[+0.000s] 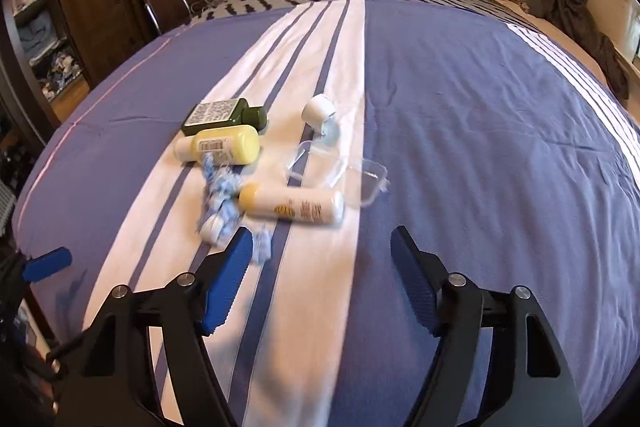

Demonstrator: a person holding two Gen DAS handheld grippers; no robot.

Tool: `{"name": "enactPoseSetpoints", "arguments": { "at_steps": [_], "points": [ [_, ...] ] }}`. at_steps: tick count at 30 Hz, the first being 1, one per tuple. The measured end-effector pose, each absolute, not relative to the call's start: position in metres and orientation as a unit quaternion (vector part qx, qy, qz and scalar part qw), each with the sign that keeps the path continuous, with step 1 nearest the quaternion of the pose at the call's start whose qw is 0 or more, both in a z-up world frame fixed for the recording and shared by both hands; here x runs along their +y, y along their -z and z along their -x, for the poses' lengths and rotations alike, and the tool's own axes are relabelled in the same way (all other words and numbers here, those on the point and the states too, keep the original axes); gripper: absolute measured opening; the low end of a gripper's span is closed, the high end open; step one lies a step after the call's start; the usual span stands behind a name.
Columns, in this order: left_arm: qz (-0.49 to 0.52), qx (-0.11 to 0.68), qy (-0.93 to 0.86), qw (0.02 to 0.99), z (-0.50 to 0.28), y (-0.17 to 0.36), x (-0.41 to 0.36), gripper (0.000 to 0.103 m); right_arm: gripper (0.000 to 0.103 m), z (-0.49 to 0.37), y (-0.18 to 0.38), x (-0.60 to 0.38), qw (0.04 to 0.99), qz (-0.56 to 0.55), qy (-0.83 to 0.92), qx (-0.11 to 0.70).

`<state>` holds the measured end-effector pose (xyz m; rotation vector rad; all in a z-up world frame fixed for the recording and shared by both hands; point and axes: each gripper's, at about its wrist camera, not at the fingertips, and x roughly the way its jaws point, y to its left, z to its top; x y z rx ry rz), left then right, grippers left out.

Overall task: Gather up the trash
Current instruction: 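Raise both open tools back over the remaining items on the bed, then grasp the blue wipes wrapper with the left tool while the right tool grasps the yellow sunscreen tube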

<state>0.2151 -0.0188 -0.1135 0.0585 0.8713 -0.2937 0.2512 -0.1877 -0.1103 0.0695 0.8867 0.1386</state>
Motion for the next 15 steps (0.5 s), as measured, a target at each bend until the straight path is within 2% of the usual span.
{"name": "enactPoseSetpoints", "arguments": {
  "at_steps": [15],
  "points": [
    [-0.025,0.428,0.149,0.891,-0.232,0.119,-0.022,0.095,0.073,-0.287,0.126,-0.159,0.891,-0.010,-0.063,0.450]
  ]
}}
